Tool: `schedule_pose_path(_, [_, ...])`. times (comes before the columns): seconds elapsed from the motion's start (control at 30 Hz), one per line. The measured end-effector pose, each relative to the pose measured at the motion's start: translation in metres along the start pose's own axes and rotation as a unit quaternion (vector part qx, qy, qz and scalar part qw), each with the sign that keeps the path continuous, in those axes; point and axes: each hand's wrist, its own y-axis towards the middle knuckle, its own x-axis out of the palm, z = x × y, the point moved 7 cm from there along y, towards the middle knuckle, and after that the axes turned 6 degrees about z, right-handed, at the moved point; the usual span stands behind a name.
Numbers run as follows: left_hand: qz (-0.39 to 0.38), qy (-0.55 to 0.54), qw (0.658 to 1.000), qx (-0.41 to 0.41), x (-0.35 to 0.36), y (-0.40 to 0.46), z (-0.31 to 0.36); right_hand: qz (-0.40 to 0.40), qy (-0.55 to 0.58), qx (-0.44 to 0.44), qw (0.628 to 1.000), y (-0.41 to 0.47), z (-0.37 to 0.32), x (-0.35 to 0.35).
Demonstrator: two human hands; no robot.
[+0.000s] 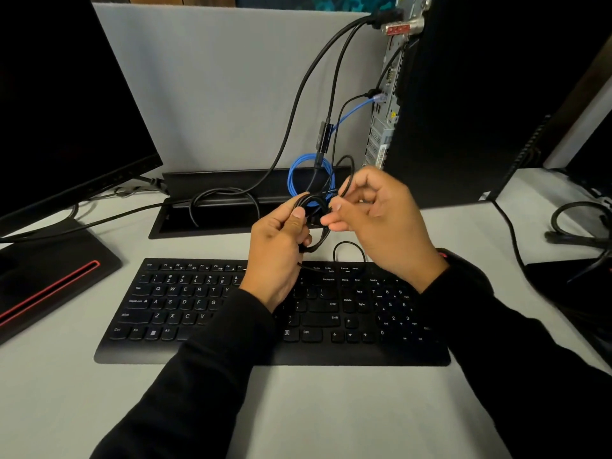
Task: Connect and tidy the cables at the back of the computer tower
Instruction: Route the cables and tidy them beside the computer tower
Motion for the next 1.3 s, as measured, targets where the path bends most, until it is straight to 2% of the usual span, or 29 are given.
schedule_pose_path(0.13, [-0.069, -0.098, 0.990, -0.068, 0.016, -0.007, -0.001, 0.044, -0.212, -0.133, 0.967, -0.005, 0.005, -0.001])
schedule_pose_path(0.23, [-0.133, -0.192, 0.963, -0.138, 0.032, -0.014, -0.002, 0.017, -0.165, -0.099, 0.981, -0.008, 0.015, 0.002])
schedule_pose_path(0.3, [-0.147, -0.220, 0.951, -0.158, 0.036, -0.017, -0.002, -0.010, -0.117, -0.064, 0.991, -0.010, 0.017, 0.007])
schedule_pose_path(0.43, [-0.108, -0.244, 0.951, -0.159, 0.036, -0.016, -0.002, -0.019, -0.131, -0.079, 0.988, -0.008, 0.008, 0.005])
schedule_pose_path(0.57, [-0.044, -0.328, 0.933, -0.142, 0.021, -0.003, 0.008, -0.008, -0.231, -0.100, 0.968, -0.002, 0.016, -0.018])
schedule_pose_path(0.67, [0.007, -0.343, 0.931, -0.127, -0.003, 0.008, 0.012, -0.068, -0.328, -0.069, 0.940, 0.004, 0.044, -0.037])
schedule_pose_path(0.8, [0.073, -0.296, 0.945, -0.115, -0.014, 0.009, 0.006, -0.204, -0.408, -0.018, 0.890, 0.000, 0.063, -0.026])
schedule_pose_path(1.0, [0.086, -0.226, 0.968, -0.064, -0.012, 0.006, 0.012, -0.272, -0.420, -0.027, 0.865, -0.004, 0.040, -0.007])
schedule_pose_path(1.07, [0.069, -0.167, 0.983, -0.040, -0.003, 0.003, 0.013, -0.296, -0.400, -0.049, 0.866, -0.009, 0.025, 0.008])
schedule_pose_path(1.17, [0.000, -0.038, 0.999, -0.001, 0.011, -0.003, 0.012, -0.308, -0.349, -0.068, 0.882, -0.015, -0.001, 0.023])
schedule_pose_path(1.3, [-0.071, 0.127, 0.987, 0.068, 0.025, -0.014, 0.019, -0.286, -0.327, -0.122, 0.892, -0.013, -0.021, 0.026])
